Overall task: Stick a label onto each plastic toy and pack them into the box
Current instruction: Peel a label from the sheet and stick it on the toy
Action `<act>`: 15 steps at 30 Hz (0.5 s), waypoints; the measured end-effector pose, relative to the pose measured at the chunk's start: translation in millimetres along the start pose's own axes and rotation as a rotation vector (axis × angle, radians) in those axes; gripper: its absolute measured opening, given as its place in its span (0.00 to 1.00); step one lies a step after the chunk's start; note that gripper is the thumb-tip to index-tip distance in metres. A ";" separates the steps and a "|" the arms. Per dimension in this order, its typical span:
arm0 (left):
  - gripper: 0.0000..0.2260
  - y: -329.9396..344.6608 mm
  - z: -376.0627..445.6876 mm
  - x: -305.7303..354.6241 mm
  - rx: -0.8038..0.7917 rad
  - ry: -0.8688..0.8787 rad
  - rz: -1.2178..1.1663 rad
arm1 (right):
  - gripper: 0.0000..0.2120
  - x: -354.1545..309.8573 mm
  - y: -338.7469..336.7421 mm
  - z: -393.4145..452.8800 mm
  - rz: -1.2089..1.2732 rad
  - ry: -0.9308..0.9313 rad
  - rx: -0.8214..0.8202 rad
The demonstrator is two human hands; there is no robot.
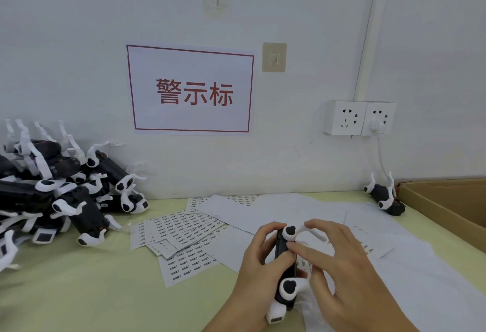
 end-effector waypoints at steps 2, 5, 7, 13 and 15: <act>0.16 0.7 -0.5 0.5 -0.007 0.009 -0.013 | 0.23 -0.5 1.3 -0.5 -0.050 0.002 -0.033; 0.16 0.4 -0.3 -0.3 -0.009 0.021 -0.007 | 0.23 -1.4 1.4 -1.0 -0.080 0.011 -0.064; 0.18 0.4 0.6 0.5 -0.011 0.020 -0.031 | 0.23 -2.3 1.6 -1.9 -0.089 0.000 -0.069; 0.15 -0.4 3.1 1.4 -0.024 -0.005 -0.142 | 0.22 -3.3 0.8 -4.8 -0.041 -0.021 0.007; 0.14 -1.7 3.8 0.5 -0.007 -0.009 -0.165 | 0.22 -4.9 0.3 -4.7 -0.035 -0.026 0.028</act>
Point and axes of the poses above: each hand's wrist, its own z-axis towards the middle knuckle, its own y-axis out of the palm, x = y × z, the point moved 6 cm from there along z, towards the middle knuckle, and after that the axes turned 4 degrees about -y, right-handed, at the moved point
